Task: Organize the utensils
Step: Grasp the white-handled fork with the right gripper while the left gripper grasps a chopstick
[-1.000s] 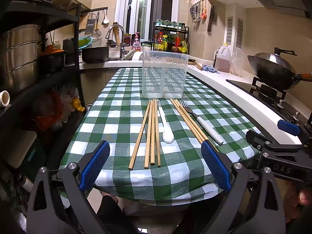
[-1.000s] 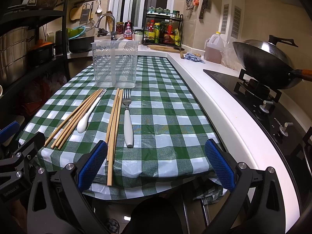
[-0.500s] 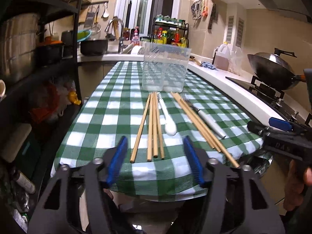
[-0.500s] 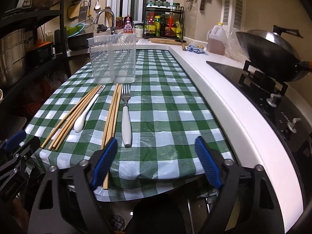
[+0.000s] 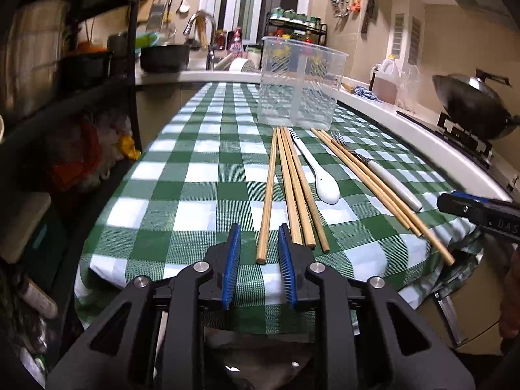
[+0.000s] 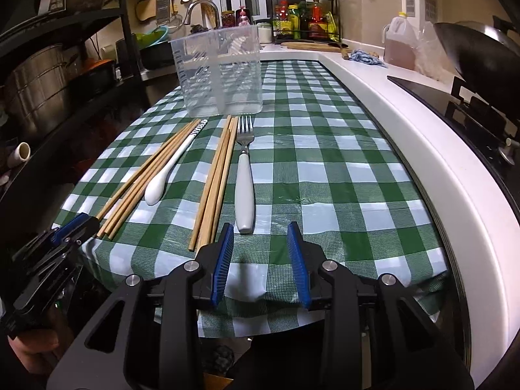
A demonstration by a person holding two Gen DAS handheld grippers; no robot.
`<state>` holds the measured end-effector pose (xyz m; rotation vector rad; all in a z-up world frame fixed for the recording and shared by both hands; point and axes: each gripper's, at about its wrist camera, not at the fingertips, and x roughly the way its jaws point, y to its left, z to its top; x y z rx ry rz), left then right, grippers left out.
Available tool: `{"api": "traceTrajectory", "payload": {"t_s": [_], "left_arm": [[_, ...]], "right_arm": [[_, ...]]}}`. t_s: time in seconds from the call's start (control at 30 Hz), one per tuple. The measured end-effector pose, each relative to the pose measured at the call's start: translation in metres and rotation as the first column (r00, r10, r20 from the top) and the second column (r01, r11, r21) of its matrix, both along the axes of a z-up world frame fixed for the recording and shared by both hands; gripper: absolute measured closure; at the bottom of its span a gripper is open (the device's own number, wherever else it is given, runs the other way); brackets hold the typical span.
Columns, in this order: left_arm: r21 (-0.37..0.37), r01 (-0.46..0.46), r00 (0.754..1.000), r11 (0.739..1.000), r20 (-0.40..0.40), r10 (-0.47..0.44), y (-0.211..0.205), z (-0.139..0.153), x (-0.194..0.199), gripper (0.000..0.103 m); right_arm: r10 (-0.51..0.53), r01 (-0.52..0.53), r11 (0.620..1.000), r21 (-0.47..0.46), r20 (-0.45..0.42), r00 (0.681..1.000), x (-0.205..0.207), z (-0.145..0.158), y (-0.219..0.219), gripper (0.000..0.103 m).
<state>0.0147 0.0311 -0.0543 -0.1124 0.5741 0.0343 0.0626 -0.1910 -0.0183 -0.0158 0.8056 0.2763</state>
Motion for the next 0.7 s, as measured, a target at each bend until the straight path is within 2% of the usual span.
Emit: {"api": "traceTrajectory", "payload": {"t_s": [0.13,0.37,0.43,0.53,0.63,0.7], "left_arm": [[0.051,0.001,1.000,0.999,0.025,-0.002,-0.003,-0.003,-0.001,0.084],[0.079,0.010,0.999,0.997,0.038,-0.013,-0.008,-0.003,0.000,0.087],[0.081,0.014,0.999,0.997,0.040,-0.018,-0.008,-0.003,0.000,0.089],[0.085,0.017,0.999,0.996,0.043,-0.021,-0.010,-0.004,0.002,0.092],[0.086,0.022,0.999,0.996,0.045,-0.026,-0.011,-0.004,0.004,0.094],[0.085,0.027,0.999,0.996,0.043,-0.030,-0.011,-0.004,0.005,0.096]], "right_arm": [[-0.005,0.005,1.000,0.017,0.013,1.000,0.013,-0.004,0.003,0.067],[0.051,-0.051,0.999,-0.007,-0.024,0.998,0.037,-0.017,0.017,0.064],[0.047,-0.048,0.998,-0.039,-0.007,0.999,0.039,-0.019,0.020,0.064],[0.046,-0.046,0.998,-0.038,0.007,0.999,0.042,-0.019,0.021,0.064],[0.058,-0.057,0.997,-0.047,0.014,0.998,0.042,-0.019,0.023,0.070],[0.068,-0.067,0.997,-0.039,0.013,0.998,0.042,-0.019,0.022,0.085]]}}
